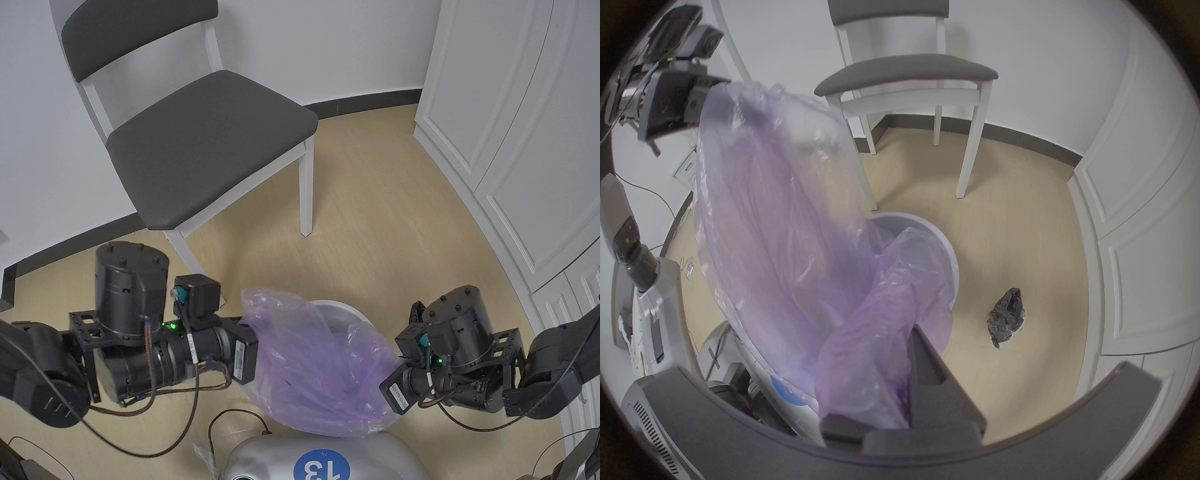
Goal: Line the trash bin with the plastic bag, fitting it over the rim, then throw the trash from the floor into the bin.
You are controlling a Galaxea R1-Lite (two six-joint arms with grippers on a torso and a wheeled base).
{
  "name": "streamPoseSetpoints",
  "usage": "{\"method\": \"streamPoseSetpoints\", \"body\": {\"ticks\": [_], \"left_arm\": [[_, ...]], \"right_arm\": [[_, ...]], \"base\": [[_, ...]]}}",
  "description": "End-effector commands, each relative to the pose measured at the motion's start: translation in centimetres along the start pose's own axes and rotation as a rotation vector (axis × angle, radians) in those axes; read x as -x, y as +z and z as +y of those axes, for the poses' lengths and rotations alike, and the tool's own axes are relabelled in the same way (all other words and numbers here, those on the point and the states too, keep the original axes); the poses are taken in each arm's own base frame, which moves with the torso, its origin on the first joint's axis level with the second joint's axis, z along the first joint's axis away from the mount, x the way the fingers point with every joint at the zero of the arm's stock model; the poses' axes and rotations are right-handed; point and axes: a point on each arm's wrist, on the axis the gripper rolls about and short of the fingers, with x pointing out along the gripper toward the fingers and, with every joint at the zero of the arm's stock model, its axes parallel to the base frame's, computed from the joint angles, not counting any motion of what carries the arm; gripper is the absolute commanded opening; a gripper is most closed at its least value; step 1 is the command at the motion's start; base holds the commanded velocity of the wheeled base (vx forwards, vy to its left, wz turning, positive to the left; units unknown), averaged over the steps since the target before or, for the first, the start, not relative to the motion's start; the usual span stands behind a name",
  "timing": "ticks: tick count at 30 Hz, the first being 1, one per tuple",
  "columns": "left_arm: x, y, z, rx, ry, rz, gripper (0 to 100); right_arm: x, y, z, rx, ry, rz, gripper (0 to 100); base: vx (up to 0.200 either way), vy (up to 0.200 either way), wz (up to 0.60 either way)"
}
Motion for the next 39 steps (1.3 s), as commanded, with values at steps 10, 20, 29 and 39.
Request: {"method": "streamPoseSetpoints", "body": {"ticks": [10,20,29,39], "left_arm": [[-8.2,-3.0,4.3,0.058,0.053,0.023,0],[-6.8,-1.9,5.2,0.065,0.078,-0.022,0],[-7.0,-2.5,5.9,0.074,0.042,-0.032,0],[-7.0,-2.9,5.8,0.070,0.047,-0.035,0]], "right_arm": [[-5.5,-0.3,-6.1,-0.074,-0.030,0.050,0],[-6.6,-1.8,-5.4,-0.116,-0.026,0.012,0],[-6.6,-1.6,-5.4,-0.116,-0.025,0.004,0],[-6.4,-1.6,-5.4,-0.129,-0.021,0.002,0]], "base": [[0.000,0.000,0.00],[0.000,0.000,0.00],[0.000,0.000,0.00],[-0.160,0.000,0.00]]}}
